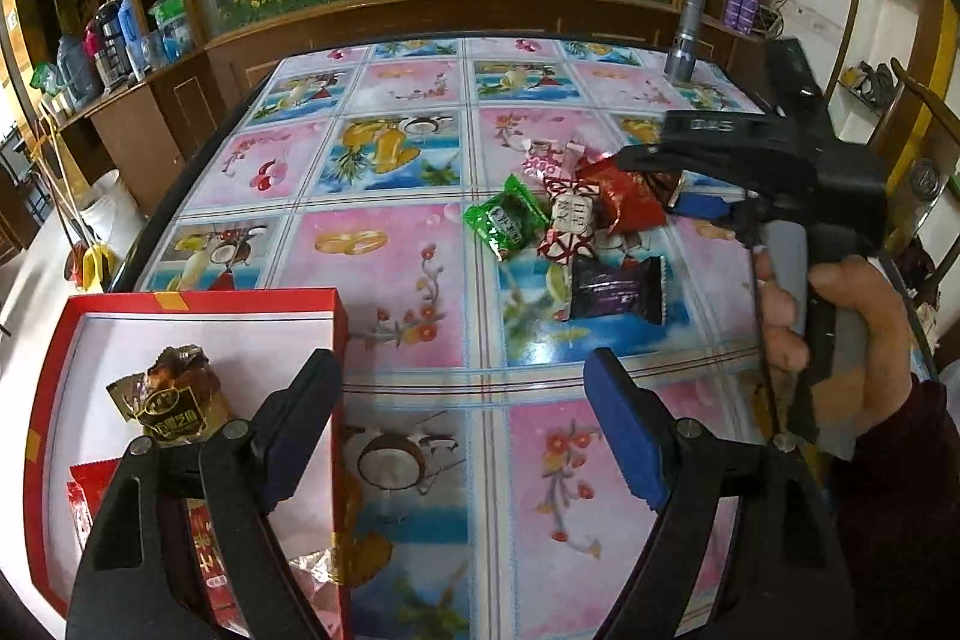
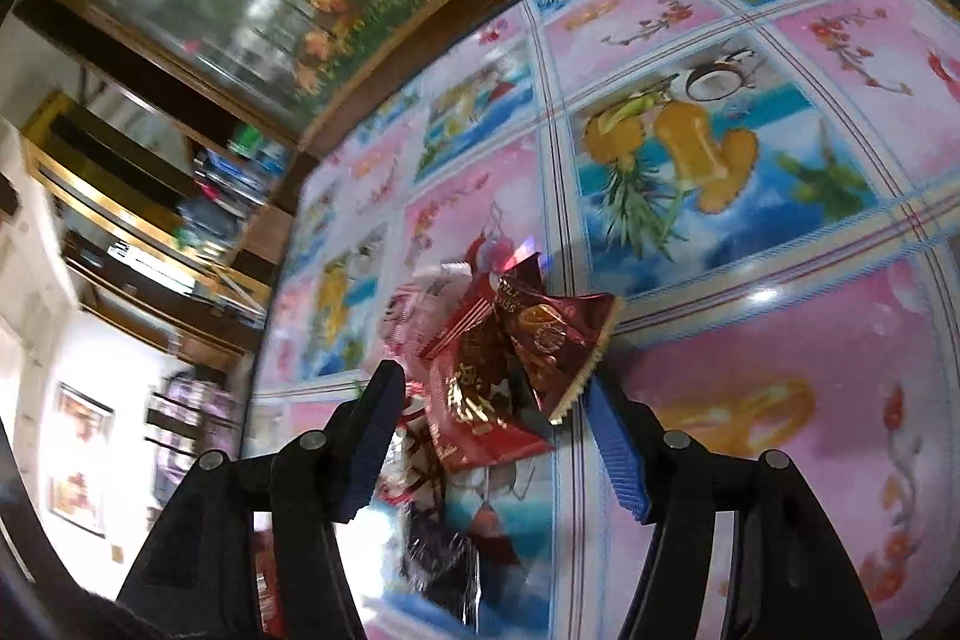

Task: Organize snacks
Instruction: 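Grasp the purple candy with left gripper while right grasps a red gold-lettered packet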

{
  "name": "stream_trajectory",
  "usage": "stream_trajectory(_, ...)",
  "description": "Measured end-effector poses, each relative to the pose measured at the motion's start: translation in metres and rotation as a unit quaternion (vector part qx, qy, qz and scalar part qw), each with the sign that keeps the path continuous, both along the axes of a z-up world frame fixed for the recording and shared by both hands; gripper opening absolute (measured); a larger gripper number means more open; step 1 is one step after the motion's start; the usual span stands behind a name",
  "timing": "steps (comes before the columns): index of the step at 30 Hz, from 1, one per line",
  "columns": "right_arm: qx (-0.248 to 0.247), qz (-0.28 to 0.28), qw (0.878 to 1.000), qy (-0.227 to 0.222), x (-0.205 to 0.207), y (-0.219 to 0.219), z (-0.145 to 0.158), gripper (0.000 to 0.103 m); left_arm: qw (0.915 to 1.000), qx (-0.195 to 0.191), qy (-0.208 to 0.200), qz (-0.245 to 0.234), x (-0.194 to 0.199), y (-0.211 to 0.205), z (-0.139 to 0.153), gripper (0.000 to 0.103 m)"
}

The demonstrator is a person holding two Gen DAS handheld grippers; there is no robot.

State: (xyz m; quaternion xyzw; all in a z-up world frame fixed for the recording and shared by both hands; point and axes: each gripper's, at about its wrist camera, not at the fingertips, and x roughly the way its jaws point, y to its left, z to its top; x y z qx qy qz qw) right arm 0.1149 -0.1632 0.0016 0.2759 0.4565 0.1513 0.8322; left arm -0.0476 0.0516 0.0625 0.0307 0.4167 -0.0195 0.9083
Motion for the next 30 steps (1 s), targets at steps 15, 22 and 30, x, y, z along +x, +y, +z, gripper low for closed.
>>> stream_trajectory(15,-0.075,0.012,0.997,0.013,0.000,-0.009,0.008,0.005,0.9988,0.005,0.037,-0.031,0.028,-0.034,-0.014,0.083)
stream_trajectory(22,-0.047,0.022,0.998,0.040,-0.018,-0.059,0.004,0.001,0.9974,-0.024,0.059,-0.033,0.062,-0.067,-0.025,0.083)
stream_trajectory(30,-0.028,0.014,0.997,0.067,-0.028,-0.087,-0.006,0.002,0.9969,-0.005,0.069,-0.038,0.081,-0.086,-0.050,0.083)
